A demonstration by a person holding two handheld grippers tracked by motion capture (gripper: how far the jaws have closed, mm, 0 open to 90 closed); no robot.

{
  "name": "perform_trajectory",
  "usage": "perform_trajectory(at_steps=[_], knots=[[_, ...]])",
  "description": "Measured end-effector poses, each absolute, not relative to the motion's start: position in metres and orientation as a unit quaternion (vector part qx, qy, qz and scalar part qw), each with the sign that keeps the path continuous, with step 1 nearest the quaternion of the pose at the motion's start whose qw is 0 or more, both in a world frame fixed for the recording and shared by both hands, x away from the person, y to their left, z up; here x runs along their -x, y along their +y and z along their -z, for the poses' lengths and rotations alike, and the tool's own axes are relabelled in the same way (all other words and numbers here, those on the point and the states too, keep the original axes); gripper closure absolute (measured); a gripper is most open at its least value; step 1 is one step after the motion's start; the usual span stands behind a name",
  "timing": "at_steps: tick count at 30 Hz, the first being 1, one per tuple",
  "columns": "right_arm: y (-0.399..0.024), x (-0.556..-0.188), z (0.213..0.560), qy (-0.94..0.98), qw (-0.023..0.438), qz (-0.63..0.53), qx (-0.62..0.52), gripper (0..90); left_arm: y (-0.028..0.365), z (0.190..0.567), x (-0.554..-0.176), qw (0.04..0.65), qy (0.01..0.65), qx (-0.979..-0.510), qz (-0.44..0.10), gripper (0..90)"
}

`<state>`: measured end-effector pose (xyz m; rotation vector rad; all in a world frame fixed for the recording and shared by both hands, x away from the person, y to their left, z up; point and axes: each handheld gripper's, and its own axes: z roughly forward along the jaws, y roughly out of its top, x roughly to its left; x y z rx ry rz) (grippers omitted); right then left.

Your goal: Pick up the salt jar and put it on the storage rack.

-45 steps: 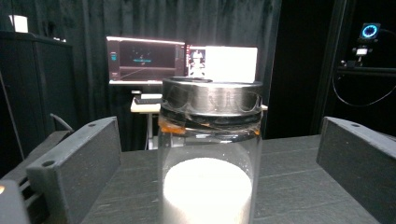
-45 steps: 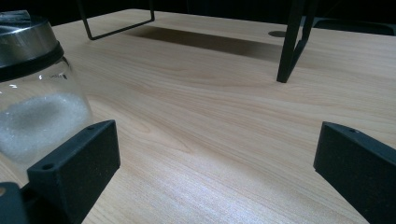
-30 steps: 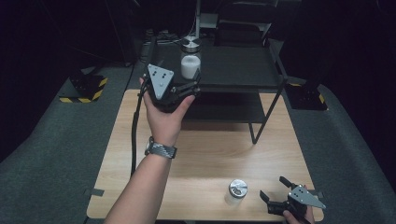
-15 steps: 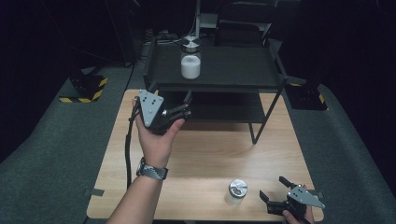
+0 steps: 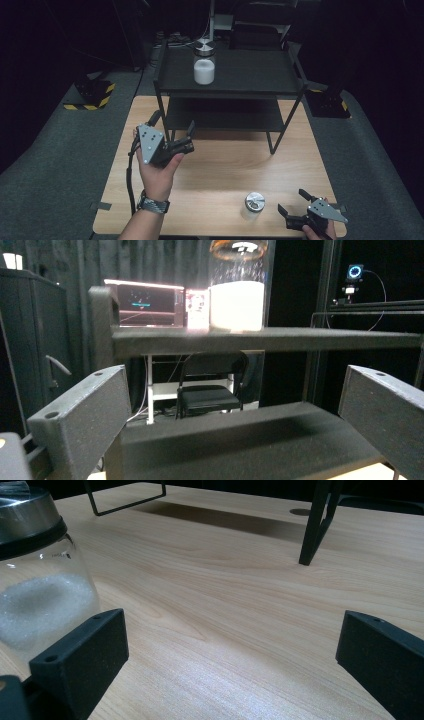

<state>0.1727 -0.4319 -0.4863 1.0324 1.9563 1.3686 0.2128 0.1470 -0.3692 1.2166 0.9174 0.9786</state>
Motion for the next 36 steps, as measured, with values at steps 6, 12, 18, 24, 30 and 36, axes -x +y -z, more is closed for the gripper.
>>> perform_trajectory(at_steps=[6,12,18,24,30,36], knots=[[-0.431,-0.173,0.486,0.725,0.267,-0.506,-0.382,0.1,0.154,0.393,-0.202,0.604,0.408,-0.541,-0.420,0.5],[-0.431,-0.173,0.486,0.725,0.268,-0.507,-0.382,0.1,0.160,0.416,-0.195,0.600,0.414,-0.548,-0.409,0.5],[-0.431,-0.173,0.487,0.724,0.268,-0.507,-0.382,0.1,0.167,0.434,-0.189,0.600,0.409,-0.558,-0.402,0.5],[-0.431,-0.173,0.487,0.724,0.268,-0.507,-0.382,0.1,0.170,0.449,-0.182,0.586,0.413,-0.575,-0.394,0.5],[-0.430,-0.172,0.487,0.724,0.269,-0.507,-0.382,0.1,0.174,0.463,-0.176,0.564,0.432,-0.593,-0.379,0.5],[-0.430,-0.172,0.487,0.724,0.271,-0.507,-0.382,0.1,0.177,0.477,-0.169,0.548,0.442,-0.608,-0.368,0.5]])
